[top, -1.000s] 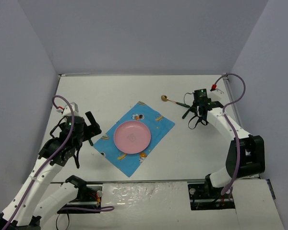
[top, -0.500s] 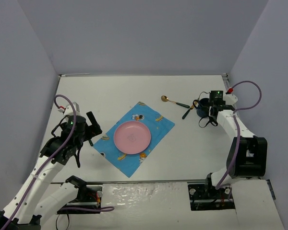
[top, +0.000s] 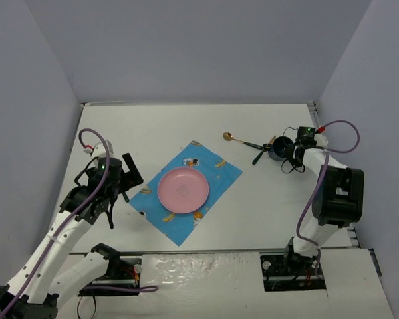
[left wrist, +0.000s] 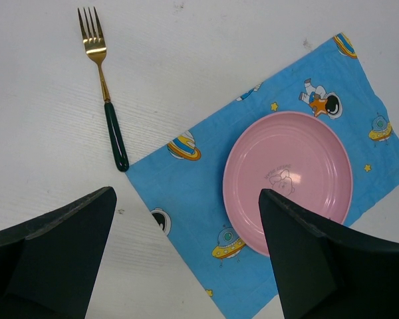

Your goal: Set the dinner table for one person

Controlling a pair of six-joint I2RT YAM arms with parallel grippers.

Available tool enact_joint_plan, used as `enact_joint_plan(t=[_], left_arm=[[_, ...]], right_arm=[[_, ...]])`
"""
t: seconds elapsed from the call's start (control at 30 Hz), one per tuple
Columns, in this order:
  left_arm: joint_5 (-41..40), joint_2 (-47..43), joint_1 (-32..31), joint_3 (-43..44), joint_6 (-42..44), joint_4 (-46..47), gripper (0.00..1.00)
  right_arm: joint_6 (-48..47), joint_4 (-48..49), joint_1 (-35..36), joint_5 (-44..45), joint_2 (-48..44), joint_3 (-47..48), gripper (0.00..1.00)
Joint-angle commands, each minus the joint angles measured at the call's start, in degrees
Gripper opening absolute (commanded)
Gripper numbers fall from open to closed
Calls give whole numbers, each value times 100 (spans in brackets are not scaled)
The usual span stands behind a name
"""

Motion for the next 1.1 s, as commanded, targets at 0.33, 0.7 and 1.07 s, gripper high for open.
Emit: enact_joint_plan(t=[0.33, 0.7, 1.07], left_arm=[[206, 314, 30, -22, 142, 741, 87], [460, 536, 21, -35, 94, 1028, 86], [-45, 36, 30, 27, 201, 612, 86]], right_arm=[[-225, 249, 23, -636, -811, 261, 0], [-210, 128, 1207, -1094, -867, 1266, 0], [-238, 12, 2746, -1600, 1652, 3850, 0]])
